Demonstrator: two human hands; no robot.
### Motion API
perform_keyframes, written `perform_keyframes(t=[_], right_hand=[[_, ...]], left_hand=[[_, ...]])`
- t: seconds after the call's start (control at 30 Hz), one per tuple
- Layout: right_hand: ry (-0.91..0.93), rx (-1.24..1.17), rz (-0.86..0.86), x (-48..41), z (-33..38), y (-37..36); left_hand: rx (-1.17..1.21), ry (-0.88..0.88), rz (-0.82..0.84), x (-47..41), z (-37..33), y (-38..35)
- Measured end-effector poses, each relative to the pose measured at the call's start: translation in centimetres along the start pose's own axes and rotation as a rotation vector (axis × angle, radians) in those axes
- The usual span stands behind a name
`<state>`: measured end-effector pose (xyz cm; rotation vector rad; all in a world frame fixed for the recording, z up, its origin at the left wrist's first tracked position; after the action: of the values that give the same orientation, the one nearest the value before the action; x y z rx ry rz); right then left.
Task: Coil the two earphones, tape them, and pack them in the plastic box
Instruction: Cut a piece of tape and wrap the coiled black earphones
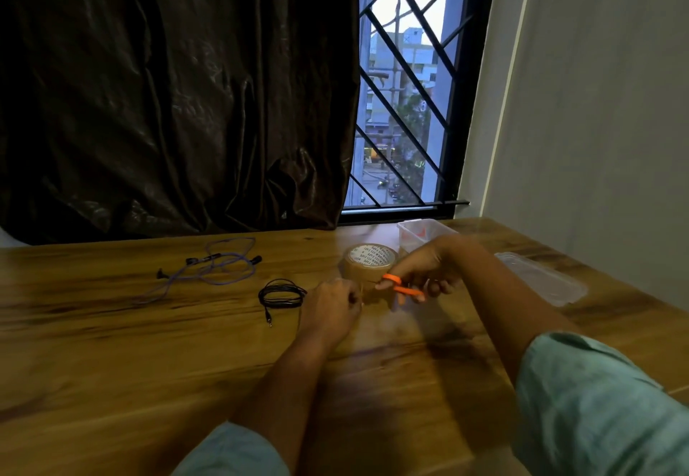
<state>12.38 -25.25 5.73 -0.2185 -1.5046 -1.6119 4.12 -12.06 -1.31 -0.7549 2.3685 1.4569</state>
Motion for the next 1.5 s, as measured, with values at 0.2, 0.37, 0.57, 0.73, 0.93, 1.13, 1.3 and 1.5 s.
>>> perform_keyframes(t=[0.2, 0.37, 0.57, 0.73, 0.93, 1.13, 1.3, 1.5], right_hand=[[0.016, -0.046, 0.071, -2.0, 0.3, 0.8], [0.004, -0.014, 0.101, -2.5, 0.2, 1.8], [0.031, -0.014, 0.160, -3.0, 0.5, 2.1], [0.071, -0.012, 0.205, -3.3, 0.5, 2.1], [0.105, -0.036, 0.215, -3.5, -0.4, 2.0], [0.157, -0.070, 0.212, -3.5, -1.7, 1.9], [0.167, -0.079, 0.217, -3.9, -2.6, 1.5], [0.191, -0.090, 0.207, -3.7, -3.0, 1.0]], left_hand=[[-0.039, -0.045, 0.001, 0.2, -0.4, -0.1], [-0.054, -0.052, 0.000, 0.3, -0.5, 0.0], [-0.056, -0.054, 0.004, 0.3, -0.5, 0.0], [-0.049, -0.045, 0.000, 0.4, -0.5, 0.1], [-0.080, -0.038, -0.024, 0.3, -0.5, 0.2], [-0.127, 0.046, -0.039, 0.2, 0.0, 0.1], [-0.142, 0.124, -0.063, 0.1, 0.4, 0.4], [-0.136, 0.098, -0.012, 0.2, 0.1, 0.3]])
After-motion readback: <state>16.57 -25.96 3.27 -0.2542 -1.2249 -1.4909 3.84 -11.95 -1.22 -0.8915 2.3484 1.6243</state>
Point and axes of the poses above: each hand's wrist, its own x-axis away from the middle knuckle, its own y-axis out of the back of the hand, z = x × y, the point moved 4 cm from there along -x, towards the middle knuckle, and after that the axes turned 5 degrees about x, right-handed, at the moved point
